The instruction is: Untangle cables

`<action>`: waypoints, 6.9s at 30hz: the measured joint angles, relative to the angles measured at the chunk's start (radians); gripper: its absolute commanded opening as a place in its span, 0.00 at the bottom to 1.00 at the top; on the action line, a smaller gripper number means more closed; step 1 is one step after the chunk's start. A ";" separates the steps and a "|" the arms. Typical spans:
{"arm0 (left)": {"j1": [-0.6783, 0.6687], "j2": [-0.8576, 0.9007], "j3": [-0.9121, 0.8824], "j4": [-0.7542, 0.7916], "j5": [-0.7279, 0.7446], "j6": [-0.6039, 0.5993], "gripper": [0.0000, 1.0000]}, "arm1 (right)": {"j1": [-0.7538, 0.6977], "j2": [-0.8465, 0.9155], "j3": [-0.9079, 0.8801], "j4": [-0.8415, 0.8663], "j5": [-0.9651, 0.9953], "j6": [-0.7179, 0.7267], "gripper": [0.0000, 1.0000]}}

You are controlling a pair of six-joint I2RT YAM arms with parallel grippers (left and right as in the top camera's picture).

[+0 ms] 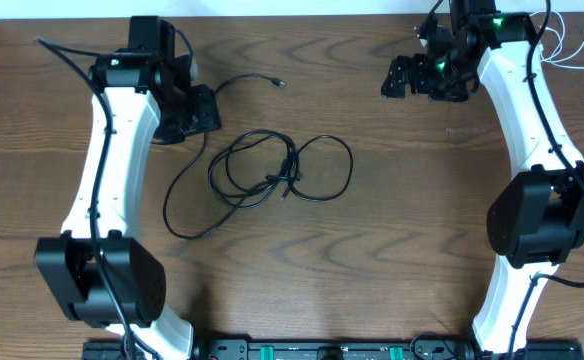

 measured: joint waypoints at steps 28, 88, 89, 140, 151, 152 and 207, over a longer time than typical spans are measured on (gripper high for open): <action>-0.162 0.151 -0.030 -0.106 0.217 0.336 0.66 | 0.014 0.000 0.000 -0.018 0.022 0.000 0.99; -0.264 0.151 -0.298 0.196 0.103 -0.221 0.48 | 0.020 0.000 -0.016 -0.034 0.022 0.000 0.99; -0.264 0.151 -0.305 0.198 0.103 -0.230 0.48 | 0.020 0.000 -0.016 -0.034 0.022 0.000 0.99; -0.264 0.120 -0.384 0.325 0.056 -0.349 0.07 | 0.031 0.000 -0.020 -0.037 0.022 0.000 0.99; -0.264 -0.319 -0.311 0.483 0.053 -0.259 0.07 | 0.083 0.000 -0.021 0.010 -0.081 -0.004 0.83; -0.264 -0.362 -0.310 0.507 0.052 -0.257 0.07 | 0.088 0.000 -0.021 0.020 -0.103 -0.004 0.83; -0.109 -0.505 -0.305 0.538 0.088 -0.547 0.07 | 0.429 0.080 -0.026 0.229 0.203 0.299 0.15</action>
